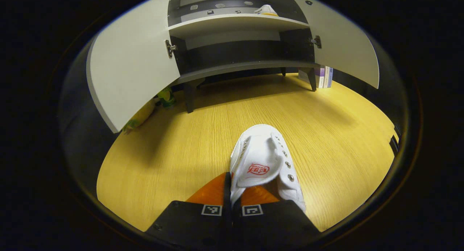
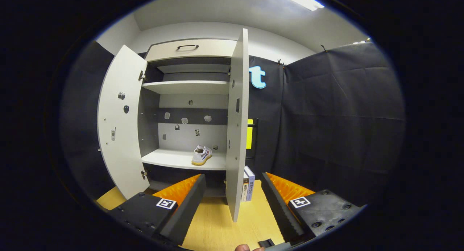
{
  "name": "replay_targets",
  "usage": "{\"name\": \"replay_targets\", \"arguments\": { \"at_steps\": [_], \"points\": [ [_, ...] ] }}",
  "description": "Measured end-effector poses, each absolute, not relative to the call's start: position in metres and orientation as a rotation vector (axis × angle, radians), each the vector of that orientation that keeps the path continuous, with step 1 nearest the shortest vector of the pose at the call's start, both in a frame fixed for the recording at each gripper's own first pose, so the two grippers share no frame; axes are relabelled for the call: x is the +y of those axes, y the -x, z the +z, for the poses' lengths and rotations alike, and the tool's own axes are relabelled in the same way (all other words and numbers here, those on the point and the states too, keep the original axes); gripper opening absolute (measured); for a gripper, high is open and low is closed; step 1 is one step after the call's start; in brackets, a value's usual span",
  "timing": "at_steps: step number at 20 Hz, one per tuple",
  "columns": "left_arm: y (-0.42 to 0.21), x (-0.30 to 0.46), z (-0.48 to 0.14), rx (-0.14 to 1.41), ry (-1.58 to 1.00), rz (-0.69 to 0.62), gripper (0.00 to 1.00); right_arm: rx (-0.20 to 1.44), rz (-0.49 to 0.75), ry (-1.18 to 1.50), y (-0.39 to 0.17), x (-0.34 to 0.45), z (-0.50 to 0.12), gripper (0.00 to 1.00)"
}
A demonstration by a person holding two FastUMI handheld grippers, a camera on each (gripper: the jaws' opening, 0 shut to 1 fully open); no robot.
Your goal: Grab one shoe with the right hand and put it into the shoe cabinet, grab the other shoe with the left hand and put it into the shoe cabinet; then close the right door with the right hand and the left door with the left hand.
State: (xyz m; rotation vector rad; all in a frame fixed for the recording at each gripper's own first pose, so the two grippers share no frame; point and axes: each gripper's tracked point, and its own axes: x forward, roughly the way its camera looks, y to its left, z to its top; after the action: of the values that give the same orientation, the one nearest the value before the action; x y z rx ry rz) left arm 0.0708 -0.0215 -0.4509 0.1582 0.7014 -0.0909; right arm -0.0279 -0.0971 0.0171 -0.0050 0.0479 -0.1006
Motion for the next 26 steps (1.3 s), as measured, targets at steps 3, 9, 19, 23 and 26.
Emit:
{"name": "replay_targets", "arguments": {
  "at_steps": [3,9,19,23,26],
  "points": [
    [-0.072,-0.022,-0.433,0.720,-0.083,-0.101,0.05,0.045,-0.108,-0.012,0.033,-0.098,0.020,0.98],
    [-0.068,-0.020,-0.352,0.663,-0.018,-0.087,0.05,0.038,-0.114,-0.036,0.037,-0.097,0.023,0.98],
    [-0.122,-0.047,-0.196,0.551,0.123,0.013,0.05,0.048,-0.064,-0.083,0.004,-0.120,0.015,0.98],
    [-0.175,-0.052,-0.137,0.480,0.143,0.070,0.05,0.064,-0.035,-0.095,-0.015,-0.131,0.005,0.97],
    [-0.219,-0.054,-0.104,0.450,0.163,0.114,0.05,0.083,-0.022,-0.099,-0.024,-0.141,-0.005,0.97]
  ]
}}
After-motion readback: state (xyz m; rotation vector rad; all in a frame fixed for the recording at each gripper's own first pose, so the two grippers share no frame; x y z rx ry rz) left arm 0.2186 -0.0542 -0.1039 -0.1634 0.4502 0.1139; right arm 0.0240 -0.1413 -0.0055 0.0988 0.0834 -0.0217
